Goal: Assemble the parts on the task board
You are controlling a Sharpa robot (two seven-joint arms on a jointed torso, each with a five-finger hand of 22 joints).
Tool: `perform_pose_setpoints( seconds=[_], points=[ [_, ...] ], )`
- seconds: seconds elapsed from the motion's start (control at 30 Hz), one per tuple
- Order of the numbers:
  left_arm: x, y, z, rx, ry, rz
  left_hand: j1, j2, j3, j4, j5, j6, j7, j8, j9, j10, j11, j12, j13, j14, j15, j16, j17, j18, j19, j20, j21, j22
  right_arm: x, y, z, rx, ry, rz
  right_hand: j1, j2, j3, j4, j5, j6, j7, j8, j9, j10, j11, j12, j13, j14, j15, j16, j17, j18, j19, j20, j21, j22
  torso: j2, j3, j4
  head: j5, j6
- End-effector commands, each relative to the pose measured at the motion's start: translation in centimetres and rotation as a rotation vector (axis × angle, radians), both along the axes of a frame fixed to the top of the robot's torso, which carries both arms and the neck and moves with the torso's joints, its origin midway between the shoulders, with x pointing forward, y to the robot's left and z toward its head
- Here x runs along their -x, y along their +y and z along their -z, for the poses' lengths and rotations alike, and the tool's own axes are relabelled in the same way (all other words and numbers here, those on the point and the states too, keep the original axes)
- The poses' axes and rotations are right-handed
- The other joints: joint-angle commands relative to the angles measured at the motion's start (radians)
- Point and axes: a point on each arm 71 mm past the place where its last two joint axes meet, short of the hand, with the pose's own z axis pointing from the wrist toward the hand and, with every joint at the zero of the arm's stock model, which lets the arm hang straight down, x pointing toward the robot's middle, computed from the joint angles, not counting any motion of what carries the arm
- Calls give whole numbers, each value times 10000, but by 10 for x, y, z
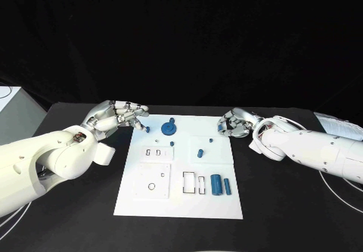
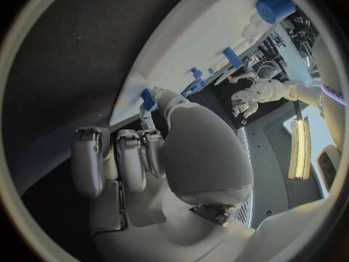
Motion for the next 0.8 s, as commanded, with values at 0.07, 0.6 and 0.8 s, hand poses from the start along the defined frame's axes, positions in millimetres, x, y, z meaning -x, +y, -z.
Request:
perform_pose_setpoints(
  seconds=[0.07, 0.6, 0.8],
  points=[
    [1, -3, 0, 60, -32, 218, -66, -6, 6, 27, 18, -49, 6, -39, 13, -82, -7, -37, 10, -56, 15, 44, 10, 21, -63, -20, 35, 9, 0, 1, 0, 63, -59, -97, -16, 129, 272, -29, -93, 274, -77, 217, 39, 208, -147, 81, 1809, 1057, -116, 41, 2633, -111, 610, -106, 67, 1856, 5, 0, -3, 0, -16],
    [1, -2, 0, 47, -13, 220, -66, -6, 6, 27, 18, -49, 6, -39, 13, -82, -7, -37, 10, -56, 15, 44, 10, 21, -63, -20, 35, 9, 2, 4, -7, -204, -997, 342, -262, 366, 1226, -303, -719, 734, -620, 1564, 569, 604, -628, 384, 2189, 1057, -539, 41, 2633, -161, 703, -500, 246, 2016, -5, 1, -7, 40, -46],
    [0, -1, 0, 34, -8, 192, -66, -6, 6, 27, 18, -49, 6, -39, 13, -82, -7, -37, 10, -56, 15, 44, 10, 21, -63, -20, 35, 9, 6, 10, -14, -435, -1261, 676, -310, 323, 1233, -312, -724, 701, -626, 1625, 593, 595, -635, 374, 2179, 1057, -548, 41, 2633, -160, 702, -511, 240, 2013, -23, -10, -31, 91, -16]
  ],
)
